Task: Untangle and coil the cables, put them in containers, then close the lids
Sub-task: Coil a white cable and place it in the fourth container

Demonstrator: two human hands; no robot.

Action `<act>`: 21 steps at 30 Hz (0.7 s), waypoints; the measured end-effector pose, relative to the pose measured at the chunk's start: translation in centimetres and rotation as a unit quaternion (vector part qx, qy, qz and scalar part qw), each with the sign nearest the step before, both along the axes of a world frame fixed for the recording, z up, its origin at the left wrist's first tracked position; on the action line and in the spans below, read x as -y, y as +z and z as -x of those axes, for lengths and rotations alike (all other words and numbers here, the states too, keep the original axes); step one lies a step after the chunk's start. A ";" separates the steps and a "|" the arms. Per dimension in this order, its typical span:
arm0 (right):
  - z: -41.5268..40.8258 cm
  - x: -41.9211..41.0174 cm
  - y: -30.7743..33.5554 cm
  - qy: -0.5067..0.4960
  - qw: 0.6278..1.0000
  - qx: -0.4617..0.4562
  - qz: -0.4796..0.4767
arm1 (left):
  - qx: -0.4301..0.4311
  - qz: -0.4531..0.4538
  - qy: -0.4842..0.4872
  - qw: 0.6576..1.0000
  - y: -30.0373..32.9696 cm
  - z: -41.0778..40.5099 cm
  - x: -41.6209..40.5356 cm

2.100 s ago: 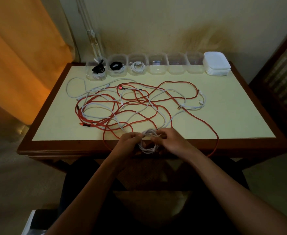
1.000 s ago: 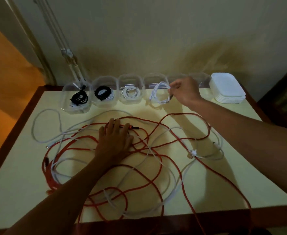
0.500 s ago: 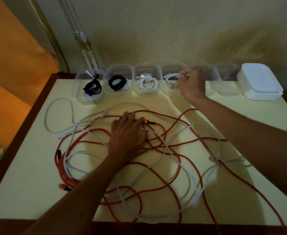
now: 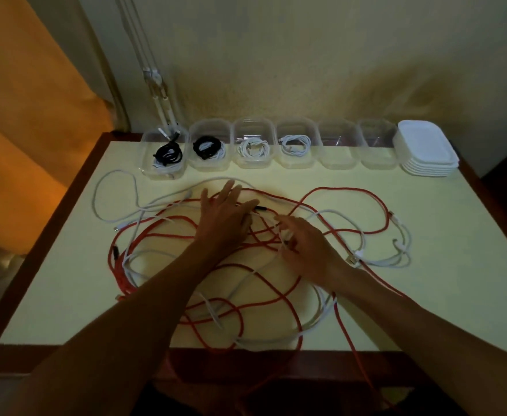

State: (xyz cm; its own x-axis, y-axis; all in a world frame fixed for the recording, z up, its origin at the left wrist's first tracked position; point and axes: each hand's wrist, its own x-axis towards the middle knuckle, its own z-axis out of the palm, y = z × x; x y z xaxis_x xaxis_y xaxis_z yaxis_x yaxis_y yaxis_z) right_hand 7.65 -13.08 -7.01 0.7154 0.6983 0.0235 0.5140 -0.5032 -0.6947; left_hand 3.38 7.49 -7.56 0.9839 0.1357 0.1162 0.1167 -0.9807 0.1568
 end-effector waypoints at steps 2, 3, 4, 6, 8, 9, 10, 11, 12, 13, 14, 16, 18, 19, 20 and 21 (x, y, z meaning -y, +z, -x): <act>0.4 0.1 0.3 -0.032 0.999 -0.014 -0.026 | 0.034 0.027 -0.038 0.998 1.5 0.3 0.1; 0.6 0.0 0.5 -0.039 0.999 -0.010 -0.036 | 0.047 0.049 -0.055 0.996 2.3 0.7 0.1; 0.9 -0.2 0.7 -0.044 0.998 -0.003 -0.043 | 0.057 0.077 -0.068 0.993 2.9 1.4 -0.1; 1.3 -0.5 1.2 -0.055 0.996 0.001 -0.067 | 0.054 0.128 -0.081 0.987 4.0 3.3 -1.0; 1.8 -0.5 1.9 -0.080 0.993 0.004 -0.087 | 0.008 0.132 -0.062 0.989 4.5 5.4 -2.6; 2.1 -0.5 2.3 -0.087 0.992 0.006 -0.094 | -0.017 0.121 -0.053 0.991 4.7 6.8 -3.5; 2.5 -0.4 2.7 -0.085 0.992 0.007 -0.094 | -0.037 0.111 -0.045 0.992 4.8 7.9 -4.3; 2.9 -0.4 3.0 -0.073 0.994 0.002 -0.087 | -0.052 0.107 -0.037 0.992 4.7 9.0 -5.0; 3.5 -0.4 3.3 -0.052 0.996 -0.007 -0.071 | -0.060 0.105 -0.029 0.992 4.7 10.2 -5.5; 4.3 -0.4 3.6 -0.026 0.998 -0.022 -0.051 | -0.065 0.106 -0.018 0.992 4.8 11.1 -5.7; 5.1 -0.5 3.8 -0.002 0.999 -0.031 -0.029 | -0.066 0.100 -0.009 0.993 4.9 12.1 -5.6; 6.8 -0.6 3.9 0.035 0.999 -0.023 0.016 | -0.044 0.053 -0.008 0.998 4.7 13.6 -4.9; 8.3 -0.8 3.6 0.051 0.997 -0.011 0.065 | -0.019 0.002 0.016 1.000 3.9 14.7 -3.9; 8.9 -0.9 3.3 0.051 0.994 -0.009 0.093 | -0.017 -0.006 0.044 0.999 3.6 15.2 -3.3; 9.6 -1.1 3.1 0.048 0.992 -0.007 0.119 | -0.016 -0.001 0.074 0.997 3.1 15.6 -2.8; 10.0 -1.4 2.8 0.042 0.990 -0.006 0.132 | -0.017 0.017 0.098 0.995 2.6 15.8 -2.4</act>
State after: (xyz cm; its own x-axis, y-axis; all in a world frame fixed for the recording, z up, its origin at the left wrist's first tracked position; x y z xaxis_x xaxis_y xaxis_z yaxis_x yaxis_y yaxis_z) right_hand -2.40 -11.72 -4.18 0.6544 0.7355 -0.1753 0.5543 -0.6243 -0.5504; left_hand -12.45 9.86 -4.95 0.9417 0.3279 0.0753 0.3105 -0.9331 0.1813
